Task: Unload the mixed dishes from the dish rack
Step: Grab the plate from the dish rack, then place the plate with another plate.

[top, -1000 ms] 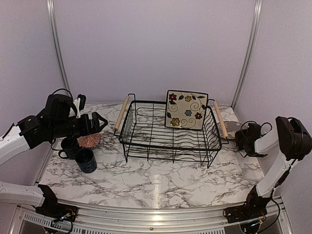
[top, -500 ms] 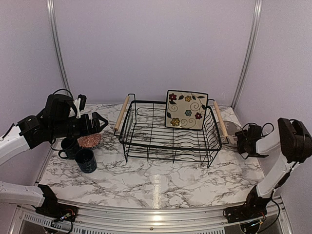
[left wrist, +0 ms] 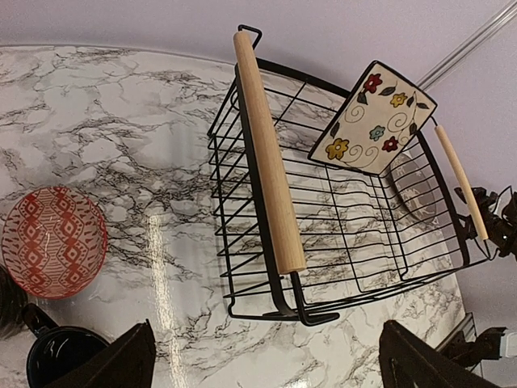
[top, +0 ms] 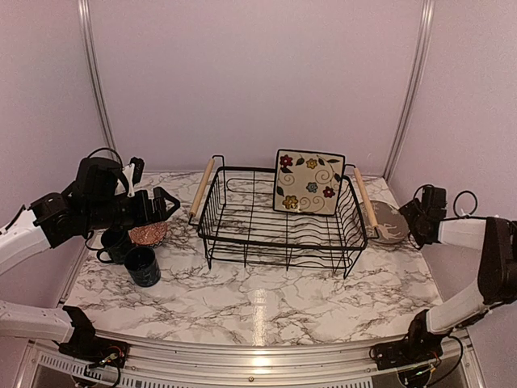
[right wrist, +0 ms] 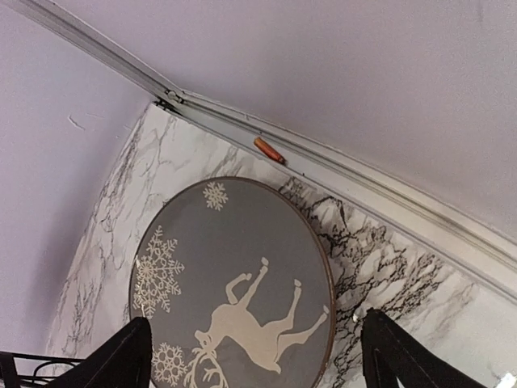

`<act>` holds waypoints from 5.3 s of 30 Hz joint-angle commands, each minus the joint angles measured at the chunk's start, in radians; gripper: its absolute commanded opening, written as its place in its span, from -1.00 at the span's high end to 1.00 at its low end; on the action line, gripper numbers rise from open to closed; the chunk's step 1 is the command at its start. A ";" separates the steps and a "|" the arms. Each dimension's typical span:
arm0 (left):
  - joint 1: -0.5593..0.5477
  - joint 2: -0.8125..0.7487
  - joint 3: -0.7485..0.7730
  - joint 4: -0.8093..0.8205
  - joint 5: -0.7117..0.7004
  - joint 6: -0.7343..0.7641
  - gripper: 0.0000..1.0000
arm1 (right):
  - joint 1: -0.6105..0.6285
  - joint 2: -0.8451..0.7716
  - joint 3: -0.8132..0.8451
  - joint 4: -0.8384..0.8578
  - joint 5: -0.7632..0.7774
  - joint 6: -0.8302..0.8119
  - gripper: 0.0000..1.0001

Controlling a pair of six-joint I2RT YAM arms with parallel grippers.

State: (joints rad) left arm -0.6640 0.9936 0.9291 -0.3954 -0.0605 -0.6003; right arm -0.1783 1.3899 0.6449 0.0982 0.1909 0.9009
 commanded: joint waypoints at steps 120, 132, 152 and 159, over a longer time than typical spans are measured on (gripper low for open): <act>-0.017 0.116 0.020 0.126 0.118 -0.046 -0.98 | 0.344 0.392 0.917 -0.176 -1.122 -0.730 1.00; -0.017 0.118 0.007 0.131 0.121 -0.045 -0.98 | 0.344 0.357 0.875 -0.118 -1.120 -0.459 1.00; -0.017 0.057 -0.038 0.124 0.107 -0.044 -0.98 | 0.254 0.212 0.569 0.618 -0.950 0.436 1.00; -0.017 0.032 -0.049 0.110 0.097 -0.039 -0.98 | 0.151 0.104 0.525 0.543 -0.852 0.447 1.00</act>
State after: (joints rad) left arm -0.6762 1.0531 0.8944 -0.2745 0.0494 -0.6472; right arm 0.0395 1.6268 1.1580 0.4625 -0.7246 1.2449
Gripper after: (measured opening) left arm 0.989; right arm 0.063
